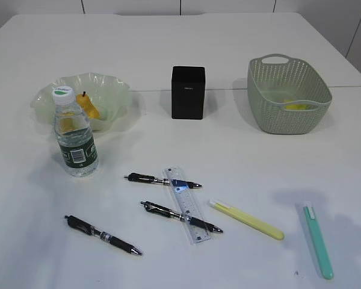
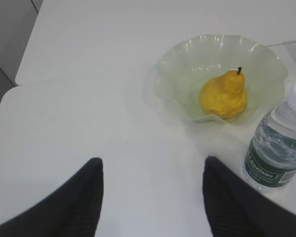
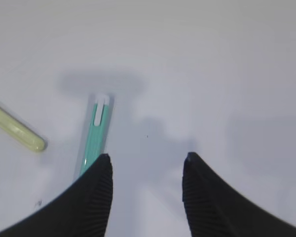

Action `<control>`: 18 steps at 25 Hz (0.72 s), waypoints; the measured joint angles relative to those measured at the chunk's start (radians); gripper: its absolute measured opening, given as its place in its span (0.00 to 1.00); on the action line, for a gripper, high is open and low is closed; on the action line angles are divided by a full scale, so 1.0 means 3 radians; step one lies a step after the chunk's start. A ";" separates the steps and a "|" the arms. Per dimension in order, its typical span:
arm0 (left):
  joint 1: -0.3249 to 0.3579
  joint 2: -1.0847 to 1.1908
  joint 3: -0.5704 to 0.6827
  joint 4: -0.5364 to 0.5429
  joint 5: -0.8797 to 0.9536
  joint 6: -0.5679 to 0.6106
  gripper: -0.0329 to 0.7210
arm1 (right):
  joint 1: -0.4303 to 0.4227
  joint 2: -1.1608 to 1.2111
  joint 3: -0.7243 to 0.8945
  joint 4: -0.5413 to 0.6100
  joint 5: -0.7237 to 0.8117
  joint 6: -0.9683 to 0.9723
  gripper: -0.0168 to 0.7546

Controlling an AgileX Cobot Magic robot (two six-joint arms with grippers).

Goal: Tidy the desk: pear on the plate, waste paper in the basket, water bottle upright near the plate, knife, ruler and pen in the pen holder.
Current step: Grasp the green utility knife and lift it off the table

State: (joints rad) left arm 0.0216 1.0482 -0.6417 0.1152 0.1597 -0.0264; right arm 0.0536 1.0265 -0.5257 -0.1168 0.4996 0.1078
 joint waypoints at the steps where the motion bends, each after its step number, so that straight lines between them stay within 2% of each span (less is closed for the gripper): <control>1: 0.0000 0.0000 0.0000 0.0000 0.0015 0.0000 0.64 | 0.0000 0.0000 -0.0013 0.0026 0.0095 0.0000 0.47; 7: 0.0000 0.0000 0.0000 -0.0057 0.0119 0.0000 0.64 | 0.0000 0.0000 -0.0400 0.0124 0.0822 0.0000 0.47; 12: 0.0000 -0.0002 0.0000 -0.0174 0.0138 0.0000 0.64 | 0.0000 0.0000 -0.0826 0.0337 0.1133 0.0008 0.47; 18: 0.0000 -0.0002 0.0000 -0.0204 0.0261 0.0000 0.64 | 0.0000 0.0138 -0.0991 0.0432 0.1478 0.0118 0.47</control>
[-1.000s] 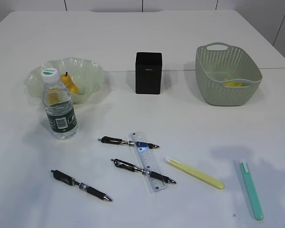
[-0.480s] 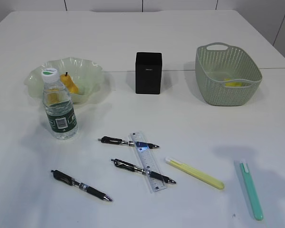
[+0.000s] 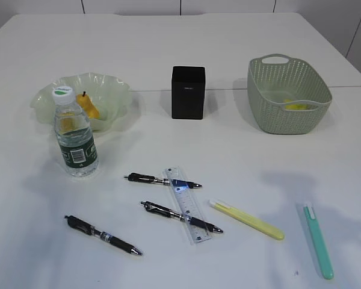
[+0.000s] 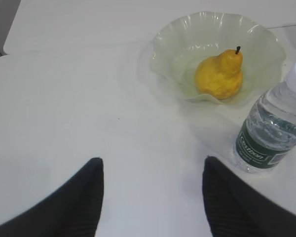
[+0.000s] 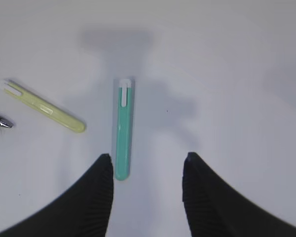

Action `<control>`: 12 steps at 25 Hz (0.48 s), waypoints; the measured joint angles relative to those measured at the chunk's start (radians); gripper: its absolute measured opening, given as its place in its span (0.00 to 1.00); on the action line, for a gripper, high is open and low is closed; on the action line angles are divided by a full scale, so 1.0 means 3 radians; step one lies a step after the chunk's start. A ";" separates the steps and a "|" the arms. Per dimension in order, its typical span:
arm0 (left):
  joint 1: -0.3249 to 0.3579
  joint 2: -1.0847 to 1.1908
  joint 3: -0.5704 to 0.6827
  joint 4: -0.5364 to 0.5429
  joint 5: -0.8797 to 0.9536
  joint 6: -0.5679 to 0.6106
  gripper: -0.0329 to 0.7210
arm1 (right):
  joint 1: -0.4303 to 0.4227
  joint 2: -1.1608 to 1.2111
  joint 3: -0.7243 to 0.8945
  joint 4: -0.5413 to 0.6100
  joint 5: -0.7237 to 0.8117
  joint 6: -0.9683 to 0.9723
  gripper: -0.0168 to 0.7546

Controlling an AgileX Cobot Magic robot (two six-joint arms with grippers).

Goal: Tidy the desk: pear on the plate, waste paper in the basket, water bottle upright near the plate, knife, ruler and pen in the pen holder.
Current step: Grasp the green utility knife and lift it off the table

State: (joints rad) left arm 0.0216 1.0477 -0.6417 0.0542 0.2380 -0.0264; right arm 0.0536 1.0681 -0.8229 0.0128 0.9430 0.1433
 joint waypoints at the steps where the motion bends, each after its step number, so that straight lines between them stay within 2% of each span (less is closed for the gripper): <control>1: 0.0000 0.0000 -0.0006 0.0000 0.0025 0.0000 0.64 | 0.0000 0.0034 -0.0008 0.0019 0.0025 0.0010 0.47; 12: 0.0000 0.0000 -0.0012 -0.0006 0.0045 0.0000 0.64 | 0.0000 0.0567 -0.0066 0.0200 0.0100 0.0020 0.47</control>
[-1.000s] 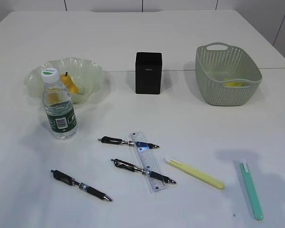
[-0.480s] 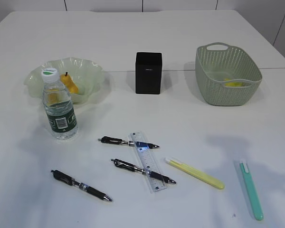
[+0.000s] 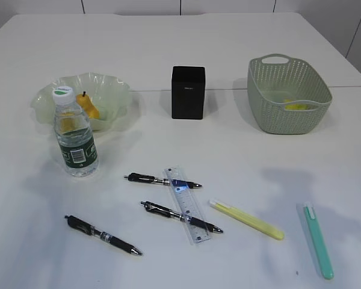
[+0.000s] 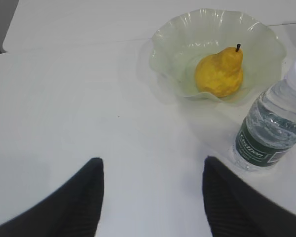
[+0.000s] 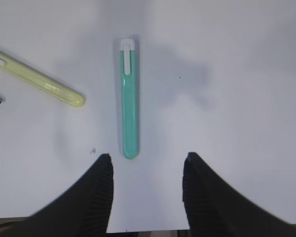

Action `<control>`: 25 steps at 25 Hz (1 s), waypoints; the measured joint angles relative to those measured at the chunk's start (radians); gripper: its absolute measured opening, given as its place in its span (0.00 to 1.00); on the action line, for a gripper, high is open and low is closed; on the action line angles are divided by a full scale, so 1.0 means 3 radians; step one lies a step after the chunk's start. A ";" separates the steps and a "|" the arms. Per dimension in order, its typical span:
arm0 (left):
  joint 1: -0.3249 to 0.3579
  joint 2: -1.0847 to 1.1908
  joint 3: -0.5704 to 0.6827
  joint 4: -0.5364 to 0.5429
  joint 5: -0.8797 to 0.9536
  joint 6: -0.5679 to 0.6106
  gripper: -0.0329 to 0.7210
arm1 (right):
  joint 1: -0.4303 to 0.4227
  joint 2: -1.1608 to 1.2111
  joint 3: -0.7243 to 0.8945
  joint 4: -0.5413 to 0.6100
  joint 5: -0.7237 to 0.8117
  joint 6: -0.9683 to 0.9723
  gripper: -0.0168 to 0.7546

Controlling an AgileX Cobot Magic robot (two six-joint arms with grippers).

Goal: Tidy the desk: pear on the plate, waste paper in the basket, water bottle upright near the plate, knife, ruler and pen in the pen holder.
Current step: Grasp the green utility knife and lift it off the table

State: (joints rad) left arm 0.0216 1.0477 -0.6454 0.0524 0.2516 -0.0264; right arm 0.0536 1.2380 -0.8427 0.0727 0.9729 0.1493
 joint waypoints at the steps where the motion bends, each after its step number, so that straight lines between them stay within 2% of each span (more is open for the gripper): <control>1: 0.0000 0.0000 0.0000 0.0000 0.0014 0.0000 0.64 | 0.0000 0.0055 -0.0042 0.0039 0.0006 0.0000 0.47; 9: 0.0000 0.0000 -0.0005 0.0000 0.0096 0.0000 0.64 | 0.0000 0.0468 -0.0387 0.0180 -0.0005 0.0000 0.47; 18: 0.0000 -0.0006 -0.0005 0.0000 0.0288 0.0000 0.64 | 0.0000 0.0523 -0.0439 0.0385 -0.0367 -0.0022 0.47; 25: 0.0000 -0.0006 -0.0005 -0.0006 0.0322 0.0000 0.63 | 0.0000 0.0770 -0.0532 0.0417 -0.0163 -0.0100 0.47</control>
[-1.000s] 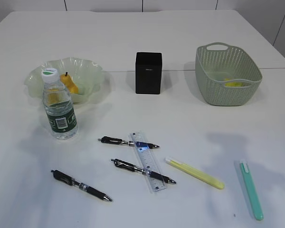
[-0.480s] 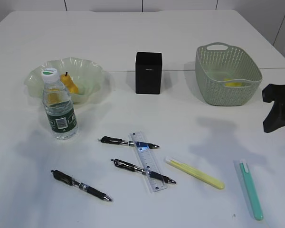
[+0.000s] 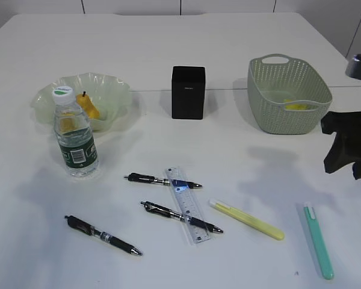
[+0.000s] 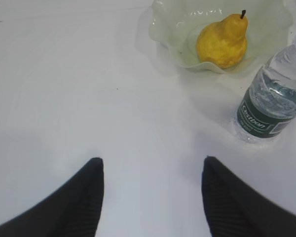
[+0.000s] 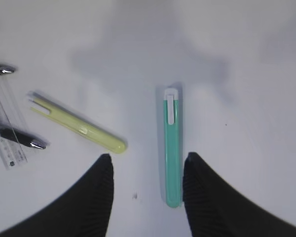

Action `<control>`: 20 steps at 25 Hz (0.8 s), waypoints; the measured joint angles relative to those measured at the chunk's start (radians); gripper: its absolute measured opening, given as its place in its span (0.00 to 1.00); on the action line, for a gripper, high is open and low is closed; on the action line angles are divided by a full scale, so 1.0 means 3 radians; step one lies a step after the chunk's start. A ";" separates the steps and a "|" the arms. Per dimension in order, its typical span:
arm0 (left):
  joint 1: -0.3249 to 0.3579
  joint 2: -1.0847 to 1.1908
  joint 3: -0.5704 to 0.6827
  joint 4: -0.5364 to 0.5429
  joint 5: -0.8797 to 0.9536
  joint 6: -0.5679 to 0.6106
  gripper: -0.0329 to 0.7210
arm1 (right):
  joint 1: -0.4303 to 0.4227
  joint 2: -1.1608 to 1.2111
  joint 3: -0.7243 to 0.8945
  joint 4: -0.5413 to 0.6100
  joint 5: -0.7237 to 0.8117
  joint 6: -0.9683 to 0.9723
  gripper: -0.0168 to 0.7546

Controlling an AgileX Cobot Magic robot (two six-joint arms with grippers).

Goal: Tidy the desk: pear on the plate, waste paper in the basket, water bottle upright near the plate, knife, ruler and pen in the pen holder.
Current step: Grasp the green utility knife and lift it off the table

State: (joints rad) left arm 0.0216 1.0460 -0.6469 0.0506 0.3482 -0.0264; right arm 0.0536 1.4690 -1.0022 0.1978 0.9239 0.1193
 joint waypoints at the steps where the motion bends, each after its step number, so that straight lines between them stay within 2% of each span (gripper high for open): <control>1: 0.0000 0.0000 0.0000 0.0000 0.0002 0.0000 0.62 | 0.0000 0.0057 -0.0043 0.0023 0.0056 0.0000 0.47; 8: 0.0000 0.0000 0.0000 -0.0013 0.0024 0.0000 0.61 | 0.0000 0.0299 -0.0274 0.0058 0.0165 0.0050 0.47; 20: 0.0000 0.0000 0.0000 -0.0013 0.0026 0.0000 0.59 | 0.0057 0.0641 -0.0280 0.0084 0.0226 0.0074 0.55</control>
State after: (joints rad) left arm 0.0216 1.0460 -0.6469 0.0465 0.3560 -0.0264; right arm 0.0707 1.6614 -1.0861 0.2231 0.9916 0.1415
